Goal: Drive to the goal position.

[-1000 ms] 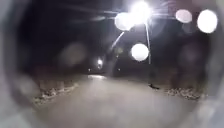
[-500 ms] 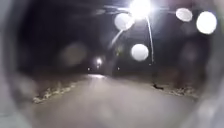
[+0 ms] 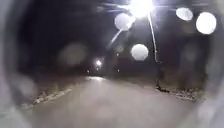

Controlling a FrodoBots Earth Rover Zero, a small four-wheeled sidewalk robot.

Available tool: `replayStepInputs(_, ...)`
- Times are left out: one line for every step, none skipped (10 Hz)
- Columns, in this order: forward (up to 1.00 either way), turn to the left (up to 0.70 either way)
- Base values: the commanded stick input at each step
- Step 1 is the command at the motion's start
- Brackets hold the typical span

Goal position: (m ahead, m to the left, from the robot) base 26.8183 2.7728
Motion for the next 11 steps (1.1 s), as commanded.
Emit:
replayStepInputs(0.85,0.05)
replayStepInputs(0.85,0.11)
replayStepInputs(0.85,0.13)
replayStepInputs(0.85,0.1)
replayStepInputs(0.85,0.07)
replayStepInputs(0.85,0.07)
replayStepInputs(0.85,0.1)
replayStepInputs(0.85,0.12)
replayStepInputs(0.85,0.07)
replayStepInputs(0.85,0.06)
replayStepInputs(0.85,0.05)
